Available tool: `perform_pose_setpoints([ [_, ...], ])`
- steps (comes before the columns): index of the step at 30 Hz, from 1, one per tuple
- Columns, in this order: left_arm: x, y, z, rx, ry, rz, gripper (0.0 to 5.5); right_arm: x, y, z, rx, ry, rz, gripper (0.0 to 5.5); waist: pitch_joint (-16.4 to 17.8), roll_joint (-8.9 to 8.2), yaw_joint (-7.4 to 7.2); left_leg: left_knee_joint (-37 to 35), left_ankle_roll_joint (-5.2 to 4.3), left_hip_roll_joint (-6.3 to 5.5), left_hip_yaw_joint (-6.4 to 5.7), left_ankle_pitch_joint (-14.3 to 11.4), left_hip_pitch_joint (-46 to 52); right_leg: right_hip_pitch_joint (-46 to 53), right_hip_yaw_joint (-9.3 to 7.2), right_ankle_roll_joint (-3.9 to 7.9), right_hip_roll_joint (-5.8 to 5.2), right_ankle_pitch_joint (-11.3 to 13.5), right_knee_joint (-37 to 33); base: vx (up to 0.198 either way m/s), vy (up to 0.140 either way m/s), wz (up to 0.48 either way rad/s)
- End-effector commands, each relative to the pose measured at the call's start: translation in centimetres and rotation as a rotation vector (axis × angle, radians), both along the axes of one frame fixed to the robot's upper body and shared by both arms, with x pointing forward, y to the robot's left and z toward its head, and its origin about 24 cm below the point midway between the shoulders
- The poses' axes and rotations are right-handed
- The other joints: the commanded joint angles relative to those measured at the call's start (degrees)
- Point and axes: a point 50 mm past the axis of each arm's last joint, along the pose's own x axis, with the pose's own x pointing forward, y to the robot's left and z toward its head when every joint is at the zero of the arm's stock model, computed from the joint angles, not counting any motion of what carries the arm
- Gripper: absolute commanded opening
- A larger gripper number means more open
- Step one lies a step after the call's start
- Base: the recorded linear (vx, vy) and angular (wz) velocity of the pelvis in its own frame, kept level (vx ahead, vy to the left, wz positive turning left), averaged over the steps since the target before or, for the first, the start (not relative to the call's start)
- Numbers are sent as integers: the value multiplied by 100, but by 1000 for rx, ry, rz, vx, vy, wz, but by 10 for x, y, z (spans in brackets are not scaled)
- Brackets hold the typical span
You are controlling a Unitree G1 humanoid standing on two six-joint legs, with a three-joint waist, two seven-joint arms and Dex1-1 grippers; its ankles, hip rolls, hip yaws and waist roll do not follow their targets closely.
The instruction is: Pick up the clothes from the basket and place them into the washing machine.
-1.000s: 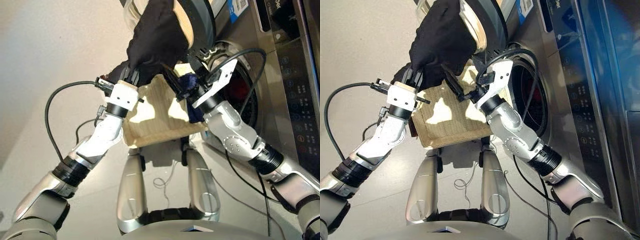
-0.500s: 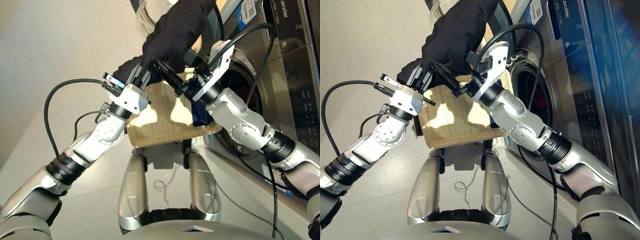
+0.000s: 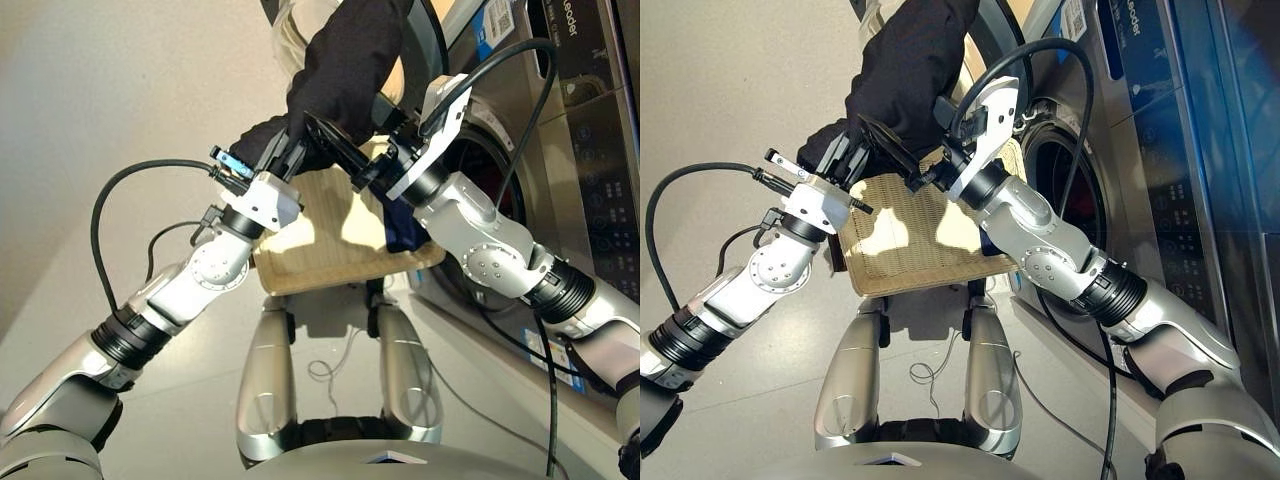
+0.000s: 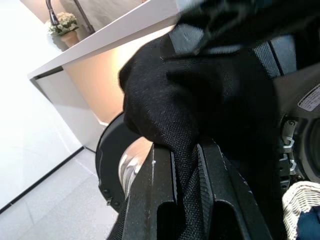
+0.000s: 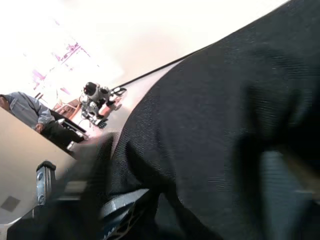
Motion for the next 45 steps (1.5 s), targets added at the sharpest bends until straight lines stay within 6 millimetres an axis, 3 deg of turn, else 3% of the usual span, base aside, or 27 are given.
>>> perform_pose_setpoints([
  [1,-24,-23,23,-25,-154,-170,0,-30,16,49,113,-212,168,0,-282,54,-42,304,152,-284,391,-240,141,34,111,89,-83,483,-305,0,0,0],
  [12,-21,-28,28,-31,-198,-156,0,-24,7,43,182,-206,57,0,-263,66,-69,343,168,-287,380,-247,98,18,114,79,-100,485,-293,0,0,0],
  [19,-17,-30,22,-81,-192,-116,0,-8,-10,16,320,-120,-166,0,-245,137,-95,390,195,-312,355,-270,68,5,126,69,-111,467,-271,0,0,0],
  [22,-16,-31,18,-114,-175,-114,270,-1,-20,2,380,-76,-299,0,-232,181,-101,419,208,-315,341,-276,44,10,127,63,-111,446,-260,0,0,0],
  [24,-17,-32,18,-155,-168,-117,509,6,-27,-14,429,-6,-376,0,-224,213,-101,415,214,-315,328,-274,38,29,112,62,-115,436,-266,0,0,0],
  [25,-17,-32,18,-174,-164,-118,550,9,-32,-22,441,20,-426,0,-219,224,-109,417,215,-321,313,-273,35,33,102,63,-119,427,-261,0,0,0],
  [31,-15,-38,15,-232,-148,-131,550,26,-55,-59,476,149,-694,0,-219,281,-106,437,224,-338,261,-283,15,38,57,66,-129,391,-229,0,0,0],
  [39,-17,-45,18,-268,-133,-186,550,50,-80,-104,390,317,-981,0,-194,350,-60,545,224,-359,186,-333,-34,22,57,46,-125,309,-92,0,0,0],
  [45,-17,-51,24,-286,-132,-227,550,61,-102,-119,321,383,-1132,0,-94,400,-7,844,222,-398,99,-452,-156,-69,45,20,-115,126,282,0,0,0],
])
